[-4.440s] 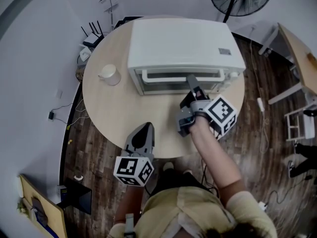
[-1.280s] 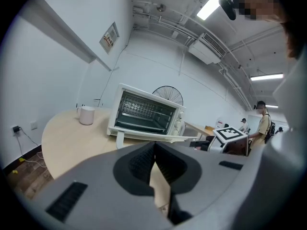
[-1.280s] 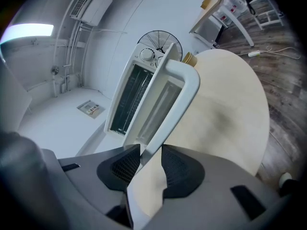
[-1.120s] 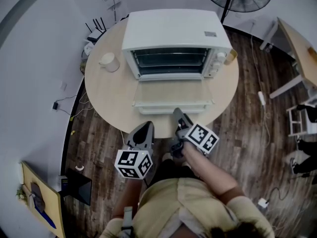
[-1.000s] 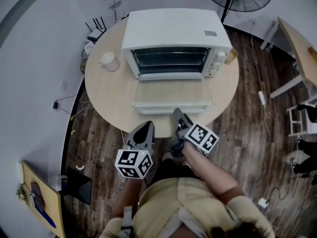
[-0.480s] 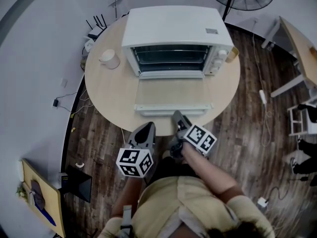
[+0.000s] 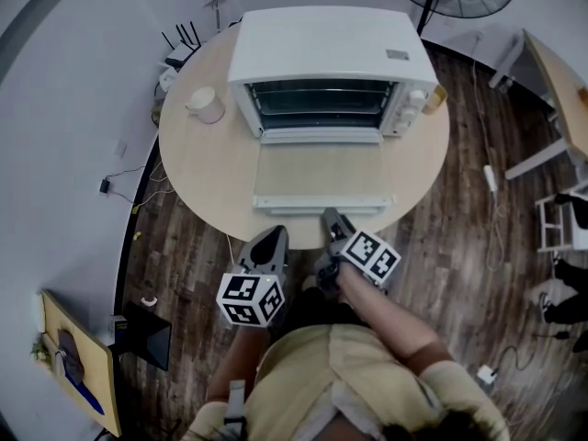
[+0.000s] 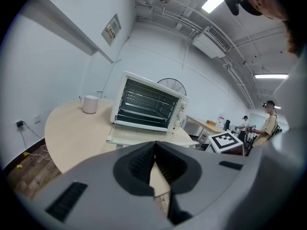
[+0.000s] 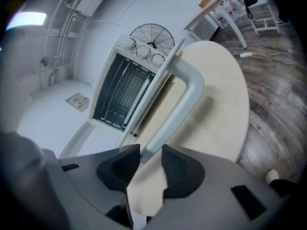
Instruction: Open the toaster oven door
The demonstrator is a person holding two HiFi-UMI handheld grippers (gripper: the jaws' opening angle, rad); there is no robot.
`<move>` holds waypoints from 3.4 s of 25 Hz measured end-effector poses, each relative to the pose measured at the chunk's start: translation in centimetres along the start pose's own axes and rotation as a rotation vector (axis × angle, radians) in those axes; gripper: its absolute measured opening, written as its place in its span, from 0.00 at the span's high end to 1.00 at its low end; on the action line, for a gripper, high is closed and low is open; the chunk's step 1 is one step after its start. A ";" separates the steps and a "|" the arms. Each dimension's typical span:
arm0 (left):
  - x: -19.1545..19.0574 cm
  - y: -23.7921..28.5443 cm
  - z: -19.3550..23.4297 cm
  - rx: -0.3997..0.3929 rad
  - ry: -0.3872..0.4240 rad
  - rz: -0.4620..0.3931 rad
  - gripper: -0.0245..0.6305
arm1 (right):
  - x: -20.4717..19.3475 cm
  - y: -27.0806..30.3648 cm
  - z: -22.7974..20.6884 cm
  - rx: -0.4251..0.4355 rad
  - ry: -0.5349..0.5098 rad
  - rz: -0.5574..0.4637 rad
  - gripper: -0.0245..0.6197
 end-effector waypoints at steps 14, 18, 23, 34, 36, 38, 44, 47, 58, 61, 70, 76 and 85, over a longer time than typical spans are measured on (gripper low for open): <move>-0.6 0.2 0.6 0.013 -0.019 0.019 0.96 | -0.3 0.2 -0.9 -0.042 0.013 0.016 0.75; -0.7 0.4 0.6 0.007 -0.023 0.021 0.96 | -0.3 0.2 -1.0 -0.061 0.027 0.021 0.75; -0.6 0.6 0.5 0.003 -0.024 0.021 0.96 | -0.2 0.0 -1.4 -0.081 0.036 0.026 0.76; -0.6 0.9 0.2 -0.013 -0.026 0.021 0.96 | 0.2 -1.3 -2.5 -0.109 0.031 0.026 0.81; -0.7 1.0 0.1 -0.014 -0.027 0.022 0.96 | 0.3 -1.6 -2.4 -0.110 0.027 0.027 0.82; -0.7 1.1 0.0 -0.015 -0.028 0.023 0.96 | 0.4 -1.9 -2.4 -0.106 0.015 0.026 0.82; -1.1 1.4 -0.1 -0.013 -0.034 0.029 0.96 | 0.9 -3.0 -1.8 -0.095 -0.045 0.022 0.82; -1.2 1.4 -0.3 -0.015 -0.038 0.032 0.96 | 1.2 -3.5 -1.3 -0.086 -0.073 0.024 0.83; -1.0 1.3 -0.8 -0.029 -0.027 0.029 0.96 | 3.1 -5.5 0.2 -0.046 -0.275 -0.001 0.86; -1.0 1.3 -0.8 -0.031 -0.026 0.030 0.96 | 3.4 -6.1 0.5 -0.043 -0.326 -0.006 0.87; -1.0 1.3 -0.9 -0.038 -0.029 0.032 0.96 | 4.6 -7.7 2.0 -0.035 -0.537 -0.032 0.93; -0.9 1.3 -0.9 -0.038 -0.031 0.031 0.96 | 5.5 -8.6 3.2 -0.015 -0.612 -0.055 0.96; -0.4 1.2 -0.9 -0.030 -0.033 0.021 0.96 | 6.1 -9.0 3.9 -0.014 -0.711 -0.056 0.96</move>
Point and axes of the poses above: the fingertips, and each gripper's own axes: y forward along the fingers, z to its left, x out of its top, the point moved 3 cm from there along -y, backward along the fingers
